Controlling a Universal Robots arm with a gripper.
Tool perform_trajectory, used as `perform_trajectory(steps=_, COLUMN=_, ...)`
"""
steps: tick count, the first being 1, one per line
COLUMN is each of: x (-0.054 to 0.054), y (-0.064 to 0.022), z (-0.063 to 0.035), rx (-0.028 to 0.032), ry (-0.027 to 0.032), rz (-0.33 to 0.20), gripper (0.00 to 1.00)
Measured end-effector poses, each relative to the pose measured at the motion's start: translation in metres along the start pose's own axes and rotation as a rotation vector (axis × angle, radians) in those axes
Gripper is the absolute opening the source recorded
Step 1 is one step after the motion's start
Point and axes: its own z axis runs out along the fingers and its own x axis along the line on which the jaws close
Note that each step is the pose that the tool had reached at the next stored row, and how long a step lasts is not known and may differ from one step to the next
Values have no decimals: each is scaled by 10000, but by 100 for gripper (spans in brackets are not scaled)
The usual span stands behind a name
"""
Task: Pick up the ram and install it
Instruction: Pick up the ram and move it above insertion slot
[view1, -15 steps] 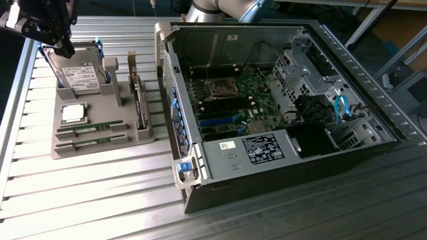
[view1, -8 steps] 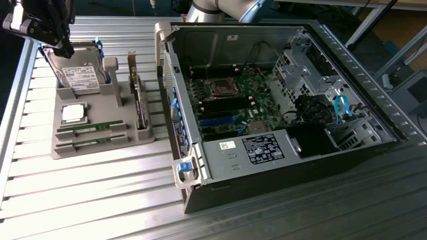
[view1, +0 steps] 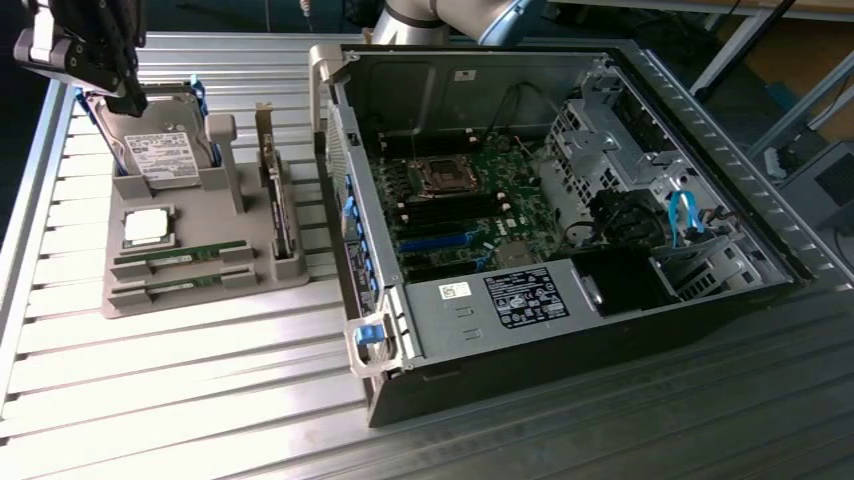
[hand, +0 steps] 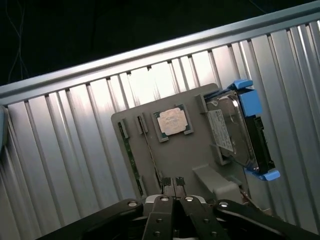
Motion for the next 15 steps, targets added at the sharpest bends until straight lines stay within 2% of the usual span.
perform_trajectory(steps=15, x=0, y=1, z=0, rx=-35, ry=64, rz=-1436, gripper=10)
